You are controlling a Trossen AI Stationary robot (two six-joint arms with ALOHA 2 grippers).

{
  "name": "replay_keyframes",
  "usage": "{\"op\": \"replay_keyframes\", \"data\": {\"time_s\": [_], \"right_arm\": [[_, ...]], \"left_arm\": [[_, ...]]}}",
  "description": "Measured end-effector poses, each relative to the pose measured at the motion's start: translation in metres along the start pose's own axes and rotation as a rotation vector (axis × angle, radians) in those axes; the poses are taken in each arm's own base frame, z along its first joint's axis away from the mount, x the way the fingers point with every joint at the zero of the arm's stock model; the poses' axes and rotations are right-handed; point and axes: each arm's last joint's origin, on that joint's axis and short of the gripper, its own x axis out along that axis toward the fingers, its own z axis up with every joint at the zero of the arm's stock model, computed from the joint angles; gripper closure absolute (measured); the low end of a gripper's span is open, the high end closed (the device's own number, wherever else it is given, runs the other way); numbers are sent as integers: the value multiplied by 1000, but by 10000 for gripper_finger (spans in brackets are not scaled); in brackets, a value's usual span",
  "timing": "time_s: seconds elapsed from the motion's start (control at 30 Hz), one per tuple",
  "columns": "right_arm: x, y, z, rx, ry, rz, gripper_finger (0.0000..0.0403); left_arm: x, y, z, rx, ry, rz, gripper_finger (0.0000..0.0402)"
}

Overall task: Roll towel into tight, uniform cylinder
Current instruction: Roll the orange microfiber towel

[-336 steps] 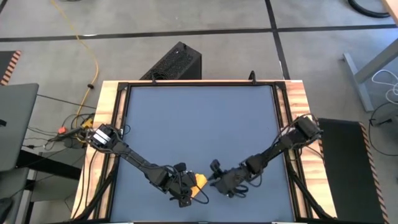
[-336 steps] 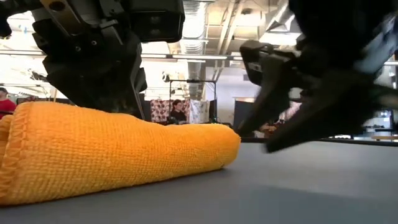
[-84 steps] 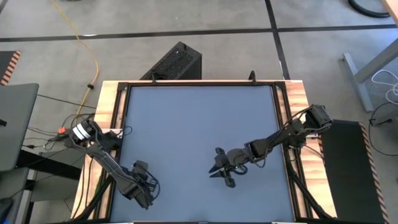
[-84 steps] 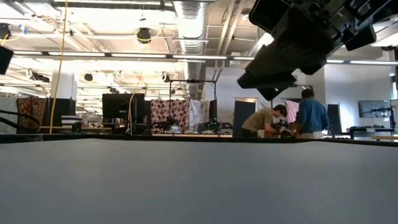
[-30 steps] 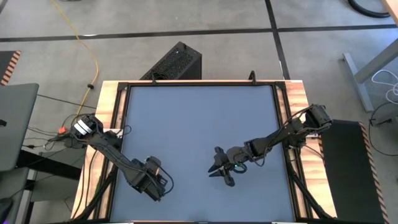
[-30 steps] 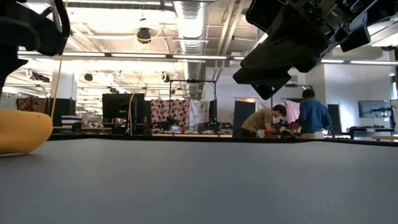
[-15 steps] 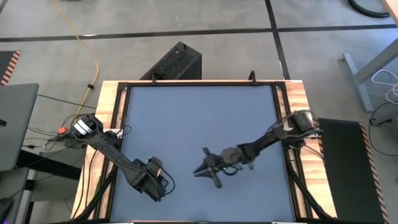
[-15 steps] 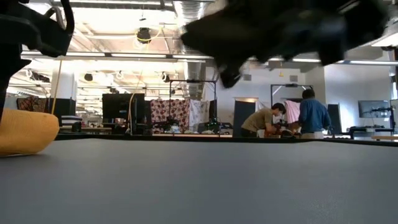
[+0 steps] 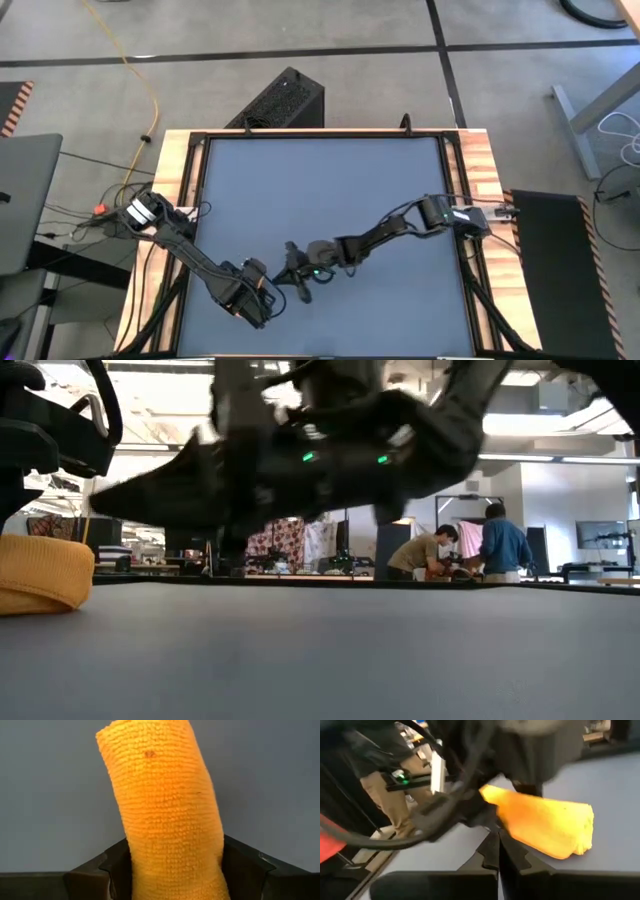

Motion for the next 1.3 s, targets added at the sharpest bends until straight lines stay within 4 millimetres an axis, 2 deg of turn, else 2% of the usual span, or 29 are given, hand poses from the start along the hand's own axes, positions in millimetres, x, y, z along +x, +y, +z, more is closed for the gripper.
{"op": "replay_keyframes", "data": {"time_s": [0.2, 0.37, 0.67, 1.03, 1.17, 1.3], "right_arm": [[27, -15, -5, 18, 60, -29, 386], [38, -18, -1, 20, 86, -43, 386], [43, -27, 12, -59, 185, -165, 386], [44, -34, 15, -91, 221, -208, 386], [42, -40, 14, -88, 236, -240, 386], [42, -40, 14, -89, 241, -244, 386]], "left_arm": [[0, 1, 0, 21, 7, 12, 172], [-4, -1, 0, 49, 5, 4, 172], [-29, -1, 6, 116, -38, 103, 172], [-51, -9, 9, 150, -83, 89, 172], [-59, -14, 7, 193, -85, 59, 172], [-57, -10, -3, 190, -102, 75, 172]]}}
